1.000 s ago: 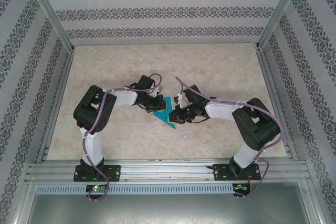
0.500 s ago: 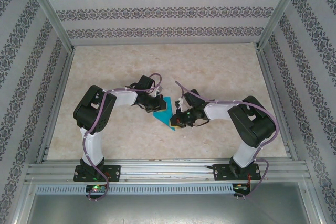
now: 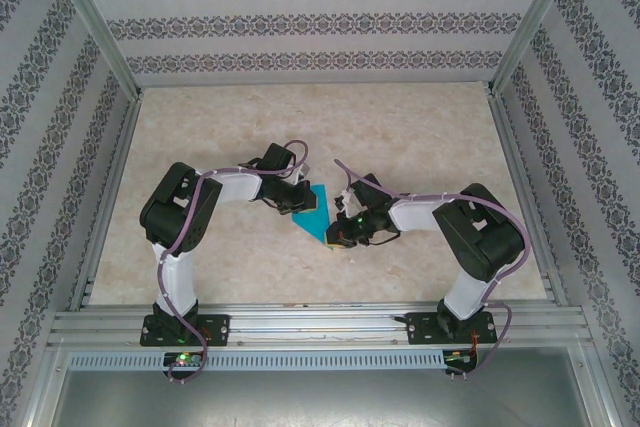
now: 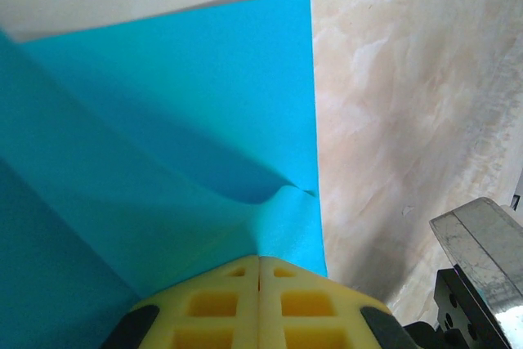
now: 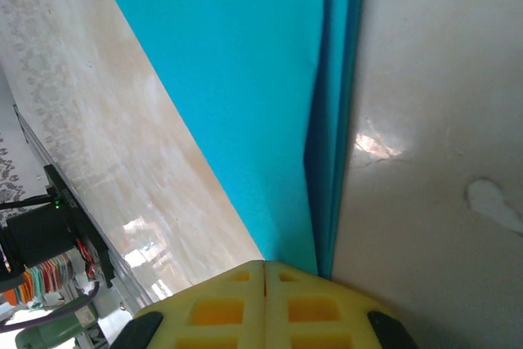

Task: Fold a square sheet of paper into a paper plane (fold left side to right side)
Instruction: Fourth fold the wing at the center of the table.

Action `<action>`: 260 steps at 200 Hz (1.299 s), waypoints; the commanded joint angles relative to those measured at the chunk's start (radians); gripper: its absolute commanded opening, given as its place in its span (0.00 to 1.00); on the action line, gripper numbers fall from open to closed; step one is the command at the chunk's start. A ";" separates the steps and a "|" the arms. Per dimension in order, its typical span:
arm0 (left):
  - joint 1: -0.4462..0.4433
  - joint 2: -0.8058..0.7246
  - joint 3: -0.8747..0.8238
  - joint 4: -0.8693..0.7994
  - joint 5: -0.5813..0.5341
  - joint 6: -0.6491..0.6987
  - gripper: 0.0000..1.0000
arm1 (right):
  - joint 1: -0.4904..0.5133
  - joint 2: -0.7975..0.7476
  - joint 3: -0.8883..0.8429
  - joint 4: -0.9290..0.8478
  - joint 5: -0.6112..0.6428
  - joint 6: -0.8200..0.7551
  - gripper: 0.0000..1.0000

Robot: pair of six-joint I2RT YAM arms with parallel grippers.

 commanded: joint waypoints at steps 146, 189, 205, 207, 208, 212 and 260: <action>0.008 0.030 -0.015 -0.097 -0.068 0.012 0.06 | 0.020 -0.033 -0.103 -0.050 0.019 0.011 0.00; 0.007 0.029 -0.013 -0.097 -0.067 0.010 0.05 | 0.026 -0.074 -0.139 -0.053 0.000 0.018 0.00; 0.008 0.028 -0.013 -0.095 -0.066 0.009 0.05 | 0.025 -0.115 -0.138 -0.065 -0.008 0.022 0.00; 0.008 0.028 -0.013 -0.095 -0.067 0.010 0.05 | 0.025 -0.122 -0.137 -0.067 -0.010 0.023 0.00; 0.008 0.028 -0.013 -0.095 -0.066 0.009 0.05 | 0.025 -0.125 -0.137 -0.068 -0.011 0.023 0.00; 0.008 0.026 -0.013 -0.095 -0.066 0.009 0.05 | 0.024 -0.138 -0.134 -0.071 -0.014 0.023 0.00; 0.006 0.022 -0.010 -0.094 -0.065 0.007 0.05 | -0.001 -0.257 -0.066 -0.140 -0.038 -0.012 0.00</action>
